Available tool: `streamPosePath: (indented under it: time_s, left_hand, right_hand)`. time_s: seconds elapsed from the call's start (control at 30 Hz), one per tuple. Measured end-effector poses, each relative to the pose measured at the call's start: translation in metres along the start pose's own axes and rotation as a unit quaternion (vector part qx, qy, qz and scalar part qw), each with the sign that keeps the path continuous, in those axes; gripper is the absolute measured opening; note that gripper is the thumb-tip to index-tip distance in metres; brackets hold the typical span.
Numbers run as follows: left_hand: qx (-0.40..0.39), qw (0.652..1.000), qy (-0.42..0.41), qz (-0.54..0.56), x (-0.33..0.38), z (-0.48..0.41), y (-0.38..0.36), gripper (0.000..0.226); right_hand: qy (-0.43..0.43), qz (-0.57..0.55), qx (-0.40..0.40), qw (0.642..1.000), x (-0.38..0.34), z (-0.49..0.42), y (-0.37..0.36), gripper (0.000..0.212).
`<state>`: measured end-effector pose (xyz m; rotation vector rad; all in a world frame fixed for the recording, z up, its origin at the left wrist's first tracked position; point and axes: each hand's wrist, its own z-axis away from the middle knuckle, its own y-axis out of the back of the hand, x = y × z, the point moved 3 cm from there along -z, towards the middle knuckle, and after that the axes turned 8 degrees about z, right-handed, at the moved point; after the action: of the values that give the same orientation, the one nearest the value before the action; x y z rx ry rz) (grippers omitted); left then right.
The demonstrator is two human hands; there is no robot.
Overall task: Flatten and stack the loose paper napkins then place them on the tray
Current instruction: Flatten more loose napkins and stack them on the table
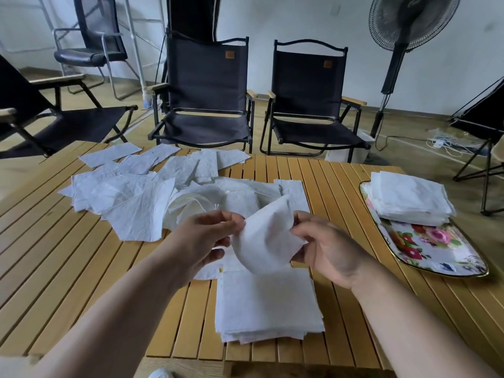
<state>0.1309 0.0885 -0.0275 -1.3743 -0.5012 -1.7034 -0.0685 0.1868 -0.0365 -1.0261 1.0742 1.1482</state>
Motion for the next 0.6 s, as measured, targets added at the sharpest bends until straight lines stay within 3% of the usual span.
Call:
streamPosePath:
  time_s: [0.13,0.27,0.43,0.6]
  left_hand:
    - [0.017,0.998,-0.028,-0.044,0.003,0.010,0.002,0.016]
    - [0.037,0.993,-0.058,-0.100,0.002,0.015,0.003,0.014]
    - [0.021,0.993,-0.062,-0.101,0.001,0.018,-0.001,0.016]
    - [0.018,0.994,-0.060,-0.088,0.001,0.017,-0.003,0.029]
  right_hand:
    - [-0.037,0.085,-0.007,0.996,-0.002,0.010,-0.006,0.060]
    - [0.003,0.163,0.050,0.985,-0.008,0.017,-0.007,0.053]
    - [-0.003,0.153,0.071,0.986,-0.012,0.019,-0.004,0.074]
    - [0.022,0.222,0.073,0.972,-0.014,0.021,-0.004,0.011]
